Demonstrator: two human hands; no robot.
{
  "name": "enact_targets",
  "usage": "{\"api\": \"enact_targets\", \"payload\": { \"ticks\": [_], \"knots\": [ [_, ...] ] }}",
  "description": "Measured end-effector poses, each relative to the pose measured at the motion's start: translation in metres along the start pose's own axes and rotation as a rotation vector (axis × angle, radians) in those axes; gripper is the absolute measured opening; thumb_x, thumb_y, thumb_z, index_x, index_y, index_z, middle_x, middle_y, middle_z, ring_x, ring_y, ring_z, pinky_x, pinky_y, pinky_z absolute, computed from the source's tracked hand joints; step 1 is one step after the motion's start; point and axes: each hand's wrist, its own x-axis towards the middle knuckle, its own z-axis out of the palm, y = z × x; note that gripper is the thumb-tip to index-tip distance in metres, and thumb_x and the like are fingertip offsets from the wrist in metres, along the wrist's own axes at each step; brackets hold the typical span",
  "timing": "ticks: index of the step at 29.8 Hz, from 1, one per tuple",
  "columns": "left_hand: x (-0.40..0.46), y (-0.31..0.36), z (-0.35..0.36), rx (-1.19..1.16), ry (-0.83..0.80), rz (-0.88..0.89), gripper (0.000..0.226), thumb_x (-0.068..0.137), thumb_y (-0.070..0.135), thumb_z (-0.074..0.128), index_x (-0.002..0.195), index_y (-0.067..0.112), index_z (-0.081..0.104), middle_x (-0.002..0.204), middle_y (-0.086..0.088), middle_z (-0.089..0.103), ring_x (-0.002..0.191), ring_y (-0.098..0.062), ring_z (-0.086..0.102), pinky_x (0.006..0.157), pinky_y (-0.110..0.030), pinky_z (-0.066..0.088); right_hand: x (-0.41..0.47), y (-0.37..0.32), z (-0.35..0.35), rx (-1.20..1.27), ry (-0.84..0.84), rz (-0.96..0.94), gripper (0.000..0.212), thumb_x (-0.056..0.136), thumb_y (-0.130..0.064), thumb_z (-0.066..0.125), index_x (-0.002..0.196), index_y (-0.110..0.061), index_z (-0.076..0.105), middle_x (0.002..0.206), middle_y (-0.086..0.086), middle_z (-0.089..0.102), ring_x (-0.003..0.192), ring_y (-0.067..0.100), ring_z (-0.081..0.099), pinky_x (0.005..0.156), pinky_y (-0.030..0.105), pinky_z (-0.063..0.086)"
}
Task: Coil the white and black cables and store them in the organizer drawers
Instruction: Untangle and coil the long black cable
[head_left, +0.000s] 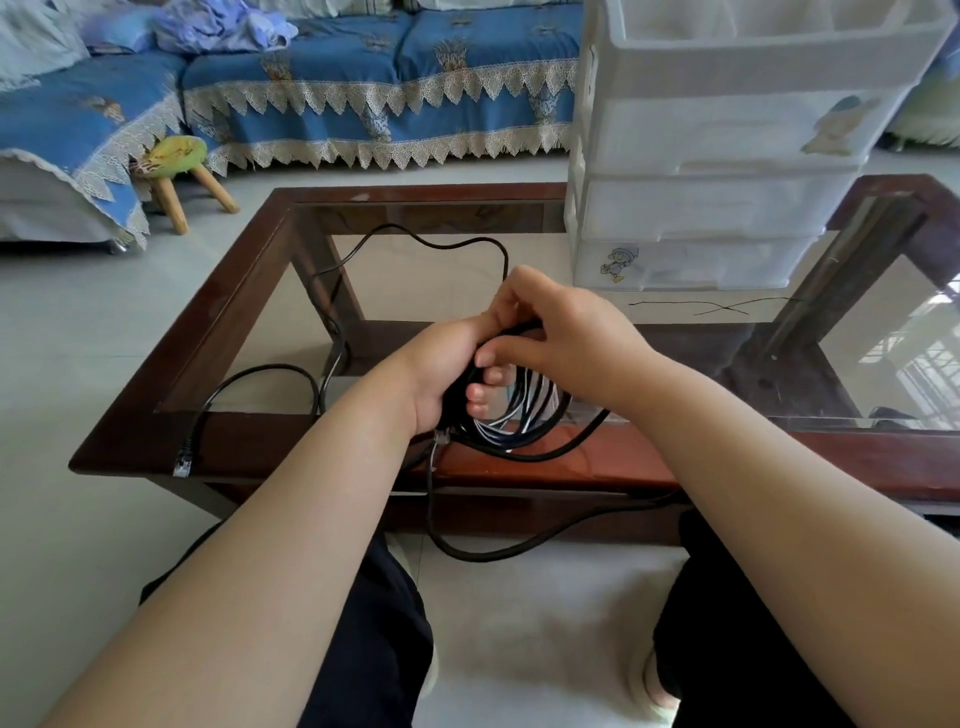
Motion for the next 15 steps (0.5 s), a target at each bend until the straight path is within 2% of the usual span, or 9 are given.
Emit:
{"api": "enact_targets", "payload": {
  "ticks": [3,5,8,10,12,15],
  "knots": [
    [0.001,0.000,-0.001,-0.049,-0.042,-0.035,0.060,0.098,0.054,0.035,0.048,0.022,0.035,0.048,0.003,0.030,0.033,-0.006,0.022,0.035,-0.018,0.021,0.003,0.005,-0.002,0.203,-0.034,0.060,0.027,0.075,-0.039,0.071,0.082,-0.027,0.048,0.082,-0.003,0.065,0.076,0.018,0.059,0.075,0.046,0.051],
    [0.002,0.000,-0.002,-0.030,-0.064,-0.034,0.057,0.097,0.058,0.033,0.053,0.021,0.033,0.047,0.004,0.029,0.033,-0.007,0.021,0.034,-0.018,0.022,0.005,0.006,-0.005,0.189,-0.022,0.102,0.031,0.071,-0.045,0.073,0.079,-0.030,0.047,0.071,-0.008,0.060,0.066,0.013,0.054,0.069,0.041,0.050],
    [0.002,-0.001,0.000,0.010,-0.087,-0.050,0.061,0.093,0.067,0.023,0.061,0.018,0.037,0.045,0.005,0.028,0.033,-0.006,0.021,0.034,-0.019,0.021,0.006,0.007,-0.008,0.086,-0.009,0.163,0.041,0.065,-0.059,0.071,0.077,-0.025,0.050,0.055,-0.010,0.048,0.052,0.008,0.041,0.056,0.030,0.037],
    [0.002,-0.001,0.003,0.020,-0.112,-0.066,0.067,0.087,0.074,0.016,0.065,0.015,0.038,0.045,0.005,0.028,0.032,-0.006,0.020,0.034,-0.019,0.020,0.008,0.009,-0.010,0.086,-0.025,0.166,0.040,0.068,-0.057,0.071,0.072,-0.022,0.051,0.052,-0.010,0.044,0.049,0.007,0.036,0.053,0.027,0.032],
    [0.001,0.000,0.003,0.050,-0.131,-0.063,0.070,0.080,0.080,0.016,0.065,0.016,0.038,0.045,0.005,0.026,0.033,-0.006,0.019,0.036,-0.019,0.018,0.009,0.013,-0.016,0.230,-0.108,0.176,0.037,0.074,-0.047,0.073,0.076,-0.016,0.054,0.056,-0.006,0.047,0.051,0.008,0.036,0.055,0.025,0.031],
    [-0.005,0.000,0.004,0.155,-0.142,-0.018,0.062,0.069,0.079,0.036,0.066,0.017,0.039,0.046,0.006,0.025,0.033,-0.005,0.018,0.038,-0.019,0.017,0.006,0.021,-0.031,0.500,-0.393,0.241,0.036,0.075,-0.036,0.074,0.094,-0.010,0.057,0.070,0.008,0.053,0.060,0.018,0.041,0.056,0.029,0.032]
  ]
}}
